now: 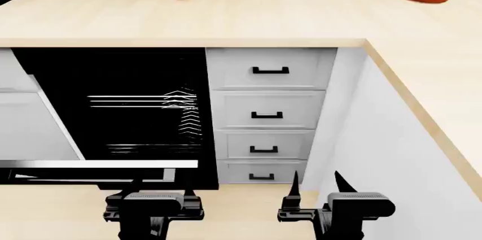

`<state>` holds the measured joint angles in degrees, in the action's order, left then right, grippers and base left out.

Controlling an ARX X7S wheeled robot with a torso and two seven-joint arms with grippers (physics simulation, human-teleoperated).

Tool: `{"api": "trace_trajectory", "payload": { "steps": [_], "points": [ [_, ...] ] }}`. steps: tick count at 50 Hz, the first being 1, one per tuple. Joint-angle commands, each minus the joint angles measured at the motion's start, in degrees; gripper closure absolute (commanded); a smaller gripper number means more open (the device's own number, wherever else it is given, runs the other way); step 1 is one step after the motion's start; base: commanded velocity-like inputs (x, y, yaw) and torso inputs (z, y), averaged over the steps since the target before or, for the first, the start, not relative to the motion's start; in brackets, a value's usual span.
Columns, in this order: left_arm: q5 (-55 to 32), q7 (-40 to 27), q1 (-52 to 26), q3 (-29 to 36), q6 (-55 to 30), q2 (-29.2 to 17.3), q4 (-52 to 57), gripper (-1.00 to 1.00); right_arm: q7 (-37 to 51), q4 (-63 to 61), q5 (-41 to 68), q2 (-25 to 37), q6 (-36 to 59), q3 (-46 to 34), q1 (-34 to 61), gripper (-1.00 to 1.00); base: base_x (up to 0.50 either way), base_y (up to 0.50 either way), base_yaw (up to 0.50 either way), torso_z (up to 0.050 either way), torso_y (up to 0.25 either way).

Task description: Close the dishwasher door

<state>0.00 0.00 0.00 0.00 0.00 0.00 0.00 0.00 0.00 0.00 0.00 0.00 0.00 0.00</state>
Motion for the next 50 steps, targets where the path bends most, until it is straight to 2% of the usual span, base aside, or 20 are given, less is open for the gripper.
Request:
{"api": "trace_trajectory", "payload": {
  "steps": [1,13,50],
  "points": [
    [-1.59,-0.44,-0.32,0.96,-1.33,-0.96,0.00,-1.00,1.04,-0.16,1.37,0.84,0.00,-0.94,-0.13,-1.00,0.00,0.00,0.00,0.000,0.000],
    [-2.84,-2.22,-1.26,3.31,-6.69,-3.03,0.20,-1.00,4.70,0.20,3.56,2.51,2.41,-2.91,0.70,-1.00,0.00,0.00,0.00,-0.040,-0.007],
    [-5.24,-5.87,-0.53,5.99,-3.29,-5.53,0.36,-1.00,9.51,1.09,5.17,5.12,4.80,-6.40,1.99,-1.00,0.00,0.00,0.00,-0.050,0.000]
  ]
}}
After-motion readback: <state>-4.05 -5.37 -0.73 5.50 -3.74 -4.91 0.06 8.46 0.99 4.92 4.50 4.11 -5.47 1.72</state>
